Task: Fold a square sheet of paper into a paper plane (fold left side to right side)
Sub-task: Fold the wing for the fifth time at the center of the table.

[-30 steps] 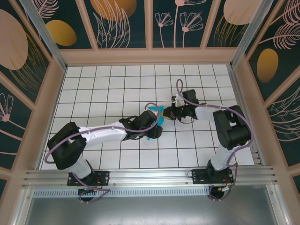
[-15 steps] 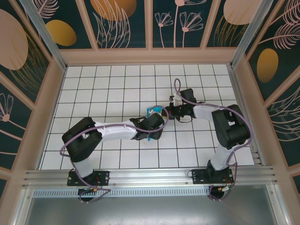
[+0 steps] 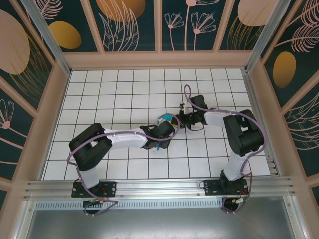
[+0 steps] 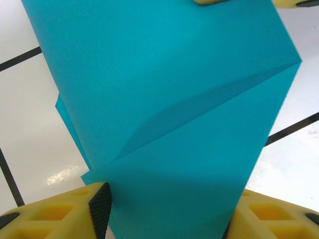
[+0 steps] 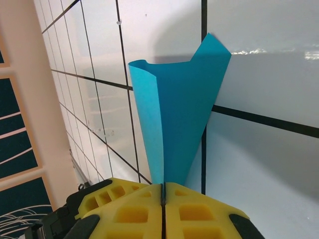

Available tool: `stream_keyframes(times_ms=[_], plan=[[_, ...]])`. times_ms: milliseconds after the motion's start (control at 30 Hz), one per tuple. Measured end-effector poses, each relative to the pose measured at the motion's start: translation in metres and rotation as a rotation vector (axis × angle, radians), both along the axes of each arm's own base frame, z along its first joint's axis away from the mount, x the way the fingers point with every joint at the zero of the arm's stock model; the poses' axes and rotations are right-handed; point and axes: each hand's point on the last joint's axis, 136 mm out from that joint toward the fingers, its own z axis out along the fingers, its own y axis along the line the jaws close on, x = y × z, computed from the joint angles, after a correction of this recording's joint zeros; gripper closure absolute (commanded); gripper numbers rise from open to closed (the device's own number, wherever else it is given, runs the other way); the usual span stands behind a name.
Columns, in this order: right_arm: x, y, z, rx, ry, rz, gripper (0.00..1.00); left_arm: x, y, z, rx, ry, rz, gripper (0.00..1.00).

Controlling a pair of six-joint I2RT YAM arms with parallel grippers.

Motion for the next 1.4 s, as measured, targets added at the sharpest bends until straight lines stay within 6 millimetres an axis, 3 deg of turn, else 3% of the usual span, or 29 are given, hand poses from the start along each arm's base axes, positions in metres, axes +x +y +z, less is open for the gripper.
stream_keyframes(times_ms=[700,1100,1400], plan=[[0.001,-0.003,-0.009,-0.032,0.015,-0.010,0.88,0.000,-0.014,-0.002,-0.011,-0.003,-0.017,0.46],[0.000,-0.005,-0.015,-0.050,0.030,-0.013,0.87,0.001,-0.015,-0.001,-0.015,-0.003,-0.014,0.59],[0.001,-0.007,-0.015,-0.060,0.018,-0.015,0.75,0.000,-0.016,-0.002,-0.024,0.006,-0.006,0.71]])
